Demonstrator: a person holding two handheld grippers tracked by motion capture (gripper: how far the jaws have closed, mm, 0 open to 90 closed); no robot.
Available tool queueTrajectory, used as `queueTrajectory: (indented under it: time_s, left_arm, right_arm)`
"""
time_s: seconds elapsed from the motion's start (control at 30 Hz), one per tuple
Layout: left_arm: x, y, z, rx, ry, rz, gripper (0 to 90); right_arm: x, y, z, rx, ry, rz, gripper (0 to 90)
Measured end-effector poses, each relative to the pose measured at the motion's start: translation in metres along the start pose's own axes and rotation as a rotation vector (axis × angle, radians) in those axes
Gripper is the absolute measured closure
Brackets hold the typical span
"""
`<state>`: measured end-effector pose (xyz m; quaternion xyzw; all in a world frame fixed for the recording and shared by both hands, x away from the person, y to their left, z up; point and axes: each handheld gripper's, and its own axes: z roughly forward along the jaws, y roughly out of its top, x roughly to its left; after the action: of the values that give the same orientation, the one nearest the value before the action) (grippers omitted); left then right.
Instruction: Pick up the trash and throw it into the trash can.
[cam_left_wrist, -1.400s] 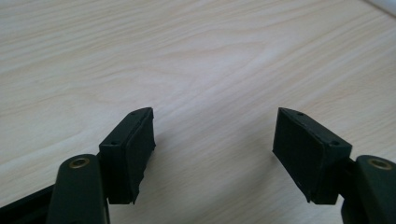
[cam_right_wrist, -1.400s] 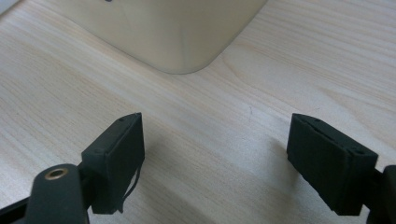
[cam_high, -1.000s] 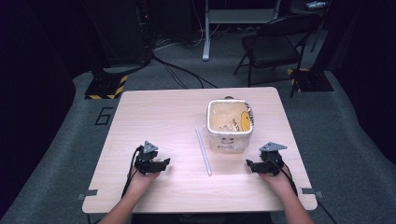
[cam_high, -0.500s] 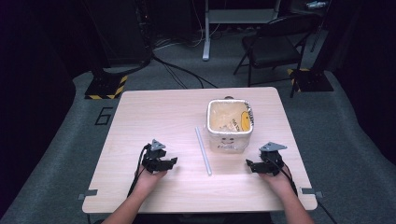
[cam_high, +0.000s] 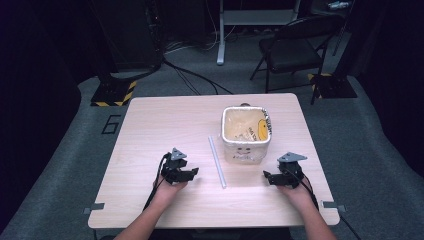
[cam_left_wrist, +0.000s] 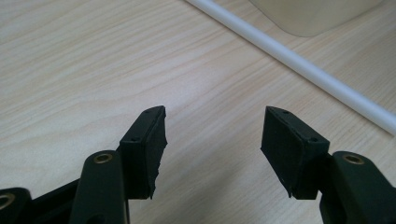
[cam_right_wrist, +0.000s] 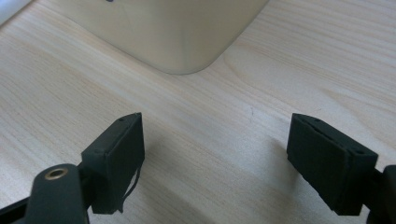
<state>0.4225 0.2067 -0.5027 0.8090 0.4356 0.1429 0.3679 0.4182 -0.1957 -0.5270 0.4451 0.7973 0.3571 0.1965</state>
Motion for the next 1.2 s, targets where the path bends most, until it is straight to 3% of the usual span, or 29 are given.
queueTrajectory:
  time_s: [0.33,0.6,0.9,1.2]
  left_arm:
    - [-0.008,0.006,0.006,0.011,-0.005,-0.007,40.4]
    - [-0.013,0.015,0.013,-0.009,-0.014,-0.029,39.7]
    - [-0.024,0.027,0.030,-0.020,-0.024,-0.058,39.4]
    - [-0.033,0.031,0.044,-0.014,-0.032,-0.061,39.4]
  right_arm:
    - [0.000,0.000,0.000,0.000,0.002,-0.002,18.6]
    - [0.000,0.000,0.000,0.000,0.001,-0.002,18.5]
    - [0.000,0.000,0.000,0.000,0.002,-0.003,18.5]
    - [0.000,0.000,0.000,0.000,0.002,-0.002,18.5]
